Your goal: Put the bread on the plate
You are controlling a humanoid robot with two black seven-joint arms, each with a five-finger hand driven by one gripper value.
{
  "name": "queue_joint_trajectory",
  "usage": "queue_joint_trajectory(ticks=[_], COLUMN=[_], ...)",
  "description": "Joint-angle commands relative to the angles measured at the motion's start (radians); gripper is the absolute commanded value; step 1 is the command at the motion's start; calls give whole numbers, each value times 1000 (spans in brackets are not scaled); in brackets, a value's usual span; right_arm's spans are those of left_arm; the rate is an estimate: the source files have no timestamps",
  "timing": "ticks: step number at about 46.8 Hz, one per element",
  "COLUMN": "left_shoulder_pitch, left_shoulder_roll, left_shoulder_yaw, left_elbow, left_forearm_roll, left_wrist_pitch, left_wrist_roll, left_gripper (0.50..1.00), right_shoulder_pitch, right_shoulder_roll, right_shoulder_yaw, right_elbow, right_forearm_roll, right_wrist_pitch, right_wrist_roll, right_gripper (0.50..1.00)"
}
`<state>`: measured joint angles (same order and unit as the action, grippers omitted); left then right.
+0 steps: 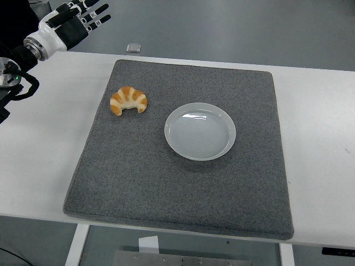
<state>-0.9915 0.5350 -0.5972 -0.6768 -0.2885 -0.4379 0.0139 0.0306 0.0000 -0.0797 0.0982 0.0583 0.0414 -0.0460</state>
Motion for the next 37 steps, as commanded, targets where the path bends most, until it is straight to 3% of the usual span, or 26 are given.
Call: queue_joint_trajectory(ticks=[1, 8, 20, 37], left_shoulder_pitch=[-3, -9, -15, -41], left_shoulder_roll=[2, 25, 80, 140], left_shoulder_yaw=[0, -4, -1, 4], left_elbow=[-9, -33, -90, -181], left_forearm_roll=[95, 334, 511, 916], left_wrist_pitch=[-4, -2, -2, 1], left_wrist_roll=[-15, -41, -74, -75], left_gripper=[999, 999, 999, 999], right_shoulder_pitch=[0, 0, 0, 0], right_shoulder_roll=[0, 0, 0, 0], right_shoulder_yaw=[0, 0, 0, 0], right_elbow=[0, 0, 0, 0], right_forearm_roll=[0, 0, 0, 0], right_wrist_pitch=[0, 0, 0, 0], right_wrist_roll=[0, 0, 0, 0], right_gripper=[952, 952, 952, 952])
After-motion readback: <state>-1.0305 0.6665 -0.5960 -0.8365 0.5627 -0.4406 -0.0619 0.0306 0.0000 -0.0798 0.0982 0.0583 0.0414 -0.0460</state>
